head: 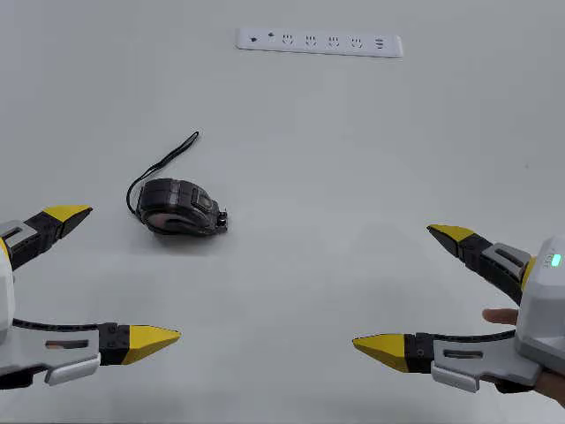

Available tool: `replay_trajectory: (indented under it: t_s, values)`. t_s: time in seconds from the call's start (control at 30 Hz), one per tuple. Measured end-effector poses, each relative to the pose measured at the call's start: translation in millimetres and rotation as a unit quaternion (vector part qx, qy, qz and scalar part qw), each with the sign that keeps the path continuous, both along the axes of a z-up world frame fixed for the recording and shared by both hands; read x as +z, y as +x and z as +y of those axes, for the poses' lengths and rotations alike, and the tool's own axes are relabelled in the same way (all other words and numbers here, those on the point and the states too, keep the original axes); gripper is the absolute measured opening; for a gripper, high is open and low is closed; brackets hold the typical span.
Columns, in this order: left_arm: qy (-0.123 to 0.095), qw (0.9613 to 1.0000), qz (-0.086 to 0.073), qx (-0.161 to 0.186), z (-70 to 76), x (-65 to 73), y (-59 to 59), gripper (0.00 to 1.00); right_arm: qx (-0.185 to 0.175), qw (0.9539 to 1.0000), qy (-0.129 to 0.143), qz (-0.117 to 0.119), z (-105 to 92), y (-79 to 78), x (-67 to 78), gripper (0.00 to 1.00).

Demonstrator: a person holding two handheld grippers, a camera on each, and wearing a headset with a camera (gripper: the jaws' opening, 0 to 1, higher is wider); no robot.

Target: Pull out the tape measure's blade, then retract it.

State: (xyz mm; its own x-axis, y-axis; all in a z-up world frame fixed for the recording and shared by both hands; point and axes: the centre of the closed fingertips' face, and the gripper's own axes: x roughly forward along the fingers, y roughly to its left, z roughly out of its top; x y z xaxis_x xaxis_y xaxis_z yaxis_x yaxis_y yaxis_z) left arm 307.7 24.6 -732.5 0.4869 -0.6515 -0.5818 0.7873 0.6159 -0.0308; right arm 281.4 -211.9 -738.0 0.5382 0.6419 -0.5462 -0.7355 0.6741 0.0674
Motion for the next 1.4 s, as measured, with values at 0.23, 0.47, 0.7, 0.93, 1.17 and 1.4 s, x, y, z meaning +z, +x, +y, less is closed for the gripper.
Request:
replay_trajectory:
  t_s: [0.23,0.47,0.7,0.93,1.17,1.4]
  values:
    - [0.003,1.0000,0.001,-0.004,0.0,-1.2,-0.4,1.00,0.003,1.0000,-0.003,0.001,0.4,-0.3,-1.2,0.99]
    - [0.006,0.9999,0.001,-0.010,-2.2,-1.9,-1.1,0.99,0.007,1.0000,-0.005,-0.001,0.4,0.0,-1.3,0.98]
    - [0.015,0.9997,0.002,-0.019,-1.8,-2.9,-0.6,0.99,0.016,0.9998,-0.008,-0.001,1.5,0.6,-1.6,0.97]
    - [0.020,0.9994,0.002,-0.028,-2.1,-2.9,3.5,0.97,0.027,0.9996,-0.008,0.004,2.8,1.9,-3.0,0.96]
    - [0.026,0.9987,0.005,-0.043,-3.8,-5.0,9.0,0.95,0.037,0.9992,-0.011,0.003,3.7,8.3,-4.1,0.93]
    - [0.038,0.9973,0.011,-0.062,-4.4,-9.0,15.9,0.93,0.063,0.9979,-0.015,-0.005,8.5,16.7,-4.8,0.89]
